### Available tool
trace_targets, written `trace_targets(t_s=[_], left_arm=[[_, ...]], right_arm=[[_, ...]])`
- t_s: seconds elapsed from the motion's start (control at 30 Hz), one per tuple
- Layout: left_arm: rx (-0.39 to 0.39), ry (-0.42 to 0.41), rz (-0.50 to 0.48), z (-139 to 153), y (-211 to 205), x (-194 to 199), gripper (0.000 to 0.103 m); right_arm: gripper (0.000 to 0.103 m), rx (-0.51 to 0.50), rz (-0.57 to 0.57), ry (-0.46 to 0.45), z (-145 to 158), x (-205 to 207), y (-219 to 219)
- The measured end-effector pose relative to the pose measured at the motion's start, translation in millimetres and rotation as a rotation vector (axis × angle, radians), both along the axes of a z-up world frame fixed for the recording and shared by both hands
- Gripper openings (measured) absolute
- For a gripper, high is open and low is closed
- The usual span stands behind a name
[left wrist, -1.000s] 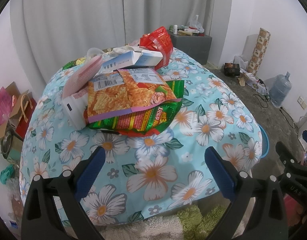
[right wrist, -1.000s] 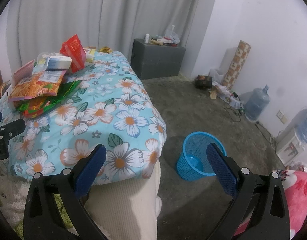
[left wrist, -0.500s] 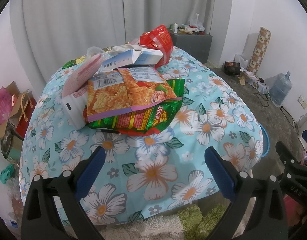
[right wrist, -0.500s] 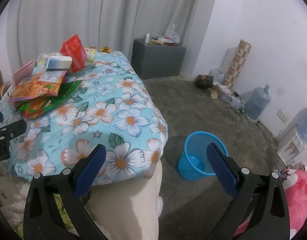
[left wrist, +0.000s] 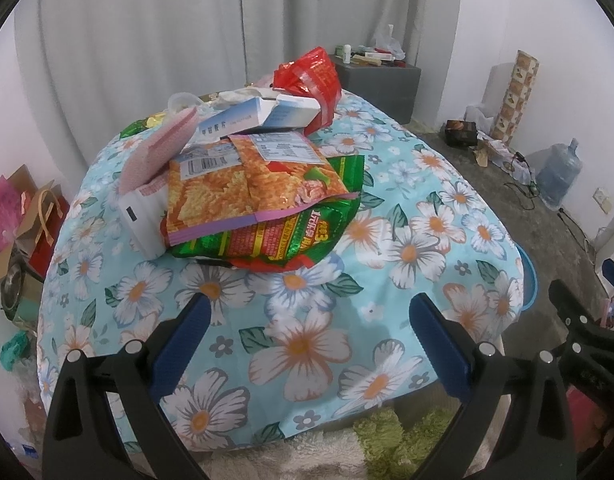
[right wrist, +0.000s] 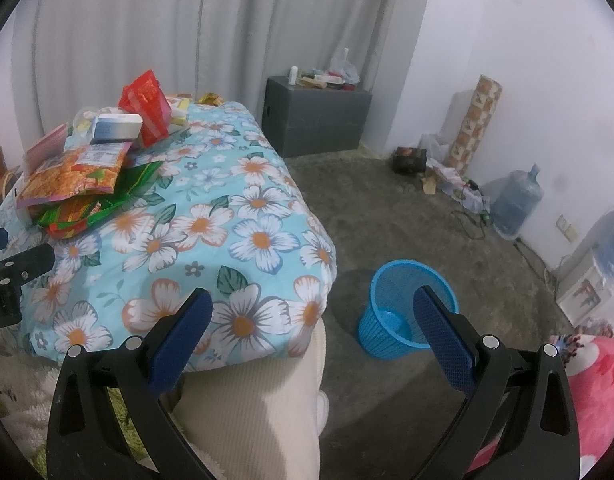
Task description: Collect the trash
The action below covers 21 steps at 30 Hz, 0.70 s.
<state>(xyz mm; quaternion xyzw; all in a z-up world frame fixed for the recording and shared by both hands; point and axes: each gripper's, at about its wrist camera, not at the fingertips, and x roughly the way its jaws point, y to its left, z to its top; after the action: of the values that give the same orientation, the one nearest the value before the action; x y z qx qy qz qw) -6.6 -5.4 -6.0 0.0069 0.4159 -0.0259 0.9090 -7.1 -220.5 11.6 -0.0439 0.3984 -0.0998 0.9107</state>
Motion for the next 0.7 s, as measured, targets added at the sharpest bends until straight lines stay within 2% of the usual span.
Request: trace_targets(t_s=[0.3,0.47,0.53,0.63,0.7], left_arm=[[-0.041,0.034,-0.023,10,21,12,0.097],[-0.065,-0.028,-0.050,26,49,16,0.097],[-0.113,-0.058,-0.047,33,66,19,0.097],[-0.192,-0.057,-0.044,40,89,26,0.097],[-0.275,-0.056,-0.050,45,107,31,0.097]], right_arm=[[0.096,-0.004,0.023,-0.049,20,11,23],[0.096,-0.028,0.043,-0.065,26,22,44],[0.096,-0.008,0.095,-0.073,30,26,56],[0.096,0.028,0.150,-0.095,35,32,61],[0.096,0.063,0.187,-0.113,41,39,61]])
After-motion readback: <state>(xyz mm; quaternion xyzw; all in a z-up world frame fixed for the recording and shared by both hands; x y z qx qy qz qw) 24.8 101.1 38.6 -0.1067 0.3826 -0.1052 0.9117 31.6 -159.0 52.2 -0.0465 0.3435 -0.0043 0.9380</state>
